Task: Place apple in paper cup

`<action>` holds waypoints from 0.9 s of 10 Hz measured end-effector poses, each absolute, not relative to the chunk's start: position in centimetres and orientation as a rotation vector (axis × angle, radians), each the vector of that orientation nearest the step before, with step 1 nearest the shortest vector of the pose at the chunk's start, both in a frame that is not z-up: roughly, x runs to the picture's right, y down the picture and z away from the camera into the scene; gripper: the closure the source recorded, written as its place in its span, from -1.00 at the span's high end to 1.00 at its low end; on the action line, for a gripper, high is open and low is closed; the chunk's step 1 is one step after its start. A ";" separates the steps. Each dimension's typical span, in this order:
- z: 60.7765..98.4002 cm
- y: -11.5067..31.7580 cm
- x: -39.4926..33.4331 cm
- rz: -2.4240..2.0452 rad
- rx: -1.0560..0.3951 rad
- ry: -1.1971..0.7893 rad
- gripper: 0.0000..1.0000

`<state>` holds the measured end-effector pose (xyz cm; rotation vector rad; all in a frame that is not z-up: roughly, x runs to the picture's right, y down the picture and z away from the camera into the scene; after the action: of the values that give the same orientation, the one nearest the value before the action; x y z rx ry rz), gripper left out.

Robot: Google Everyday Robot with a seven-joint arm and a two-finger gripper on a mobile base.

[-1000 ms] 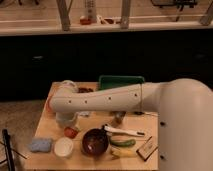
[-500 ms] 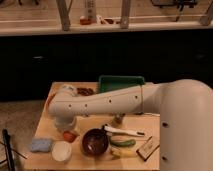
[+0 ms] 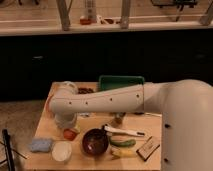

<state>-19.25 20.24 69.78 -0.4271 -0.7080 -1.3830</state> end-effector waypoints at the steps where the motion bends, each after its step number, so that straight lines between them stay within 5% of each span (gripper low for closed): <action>1: 69.4 20.2 -19.3 -1.386 -0.423 -0.708 -1.00; 9: 65.5 20.1 -21.4 -1.469 -0.366 -0.755 -1.00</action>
<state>-21.42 20.08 65.51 -0.3657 -0.7546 -1.4686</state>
